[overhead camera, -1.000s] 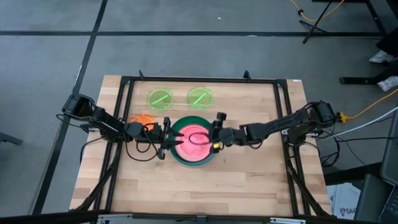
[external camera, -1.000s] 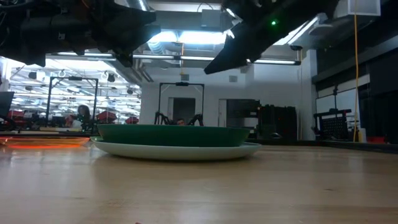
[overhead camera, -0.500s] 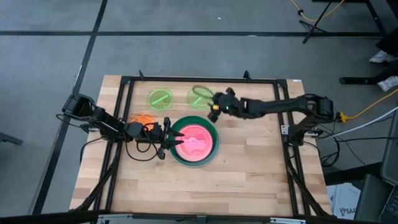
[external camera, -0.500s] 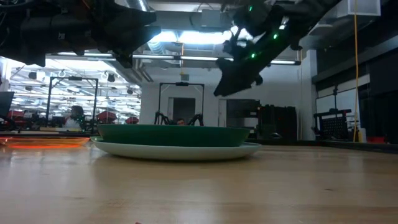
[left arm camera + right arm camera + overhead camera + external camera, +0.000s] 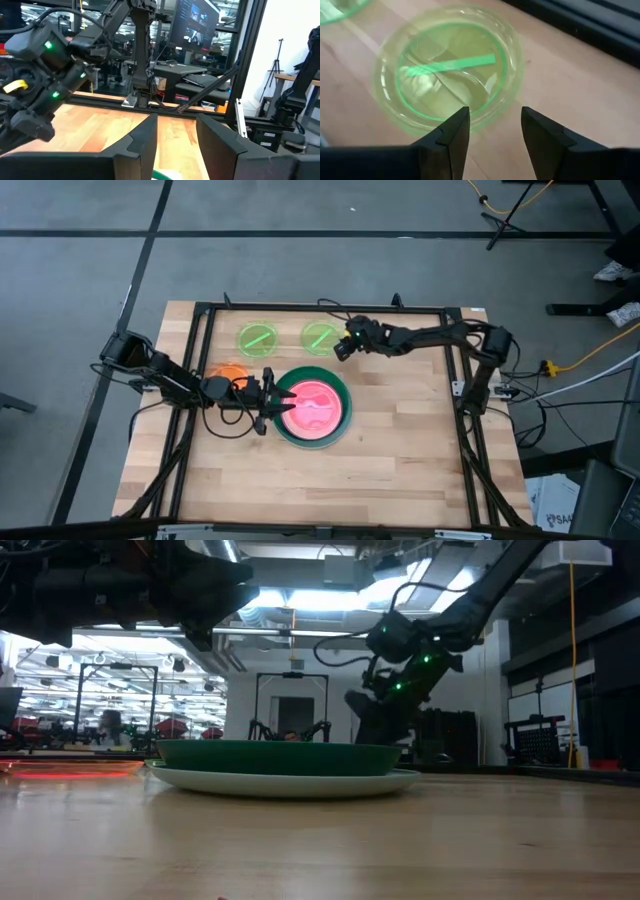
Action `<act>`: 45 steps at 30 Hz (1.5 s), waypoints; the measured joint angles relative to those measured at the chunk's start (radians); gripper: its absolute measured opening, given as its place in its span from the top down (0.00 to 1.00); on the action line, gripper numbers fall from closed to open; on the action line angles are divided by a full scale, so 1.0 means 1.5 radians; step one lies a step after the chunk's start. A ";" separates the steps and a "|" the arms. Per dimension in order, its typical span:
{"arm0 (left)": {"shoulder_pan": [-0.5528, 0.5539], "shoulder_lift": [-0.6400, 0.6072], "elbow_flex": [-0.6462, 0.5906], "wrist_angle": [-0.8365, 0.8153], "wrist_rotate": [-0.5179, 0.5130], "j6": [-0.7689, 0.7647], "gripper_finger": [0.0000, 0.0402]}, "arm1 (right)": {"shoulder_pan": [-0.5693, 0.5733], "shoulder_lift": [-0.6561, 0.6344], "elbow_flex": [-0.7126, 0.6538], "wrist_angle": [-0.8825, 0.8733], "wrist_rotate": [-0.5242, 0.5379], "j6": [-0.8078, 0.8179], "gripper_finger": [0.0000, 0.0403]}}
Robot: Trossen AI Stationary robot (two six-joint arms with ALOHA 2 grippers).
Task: Stack plastic plates
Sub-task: Stack the right green transparent plate on top of the red transparent plate
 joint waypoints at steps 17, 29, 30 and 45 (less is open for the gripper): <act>0.000 0.000 0.000 -0.004 0.000 0.000 0.68 | -0.017 0.066 0.000 0.065 -0.022 0.042 0.58; 0.000 0.000 0.000 -0.004 0.000 0.000 0.68 | -0.016 0.103 0.001 0.098 -0.030 0.050 0.76; 0.000 0.000 0.000 -0.004 0.000 0.000 0.68 | -0.017 0.103 0.001 0.098 -0.029 0.050 0.80; 0.000 0.000 0.000 -0.004 0.000 0.000 0.68 | -0.016 0.098 0.001 0.086 0.018 -0.004 0.99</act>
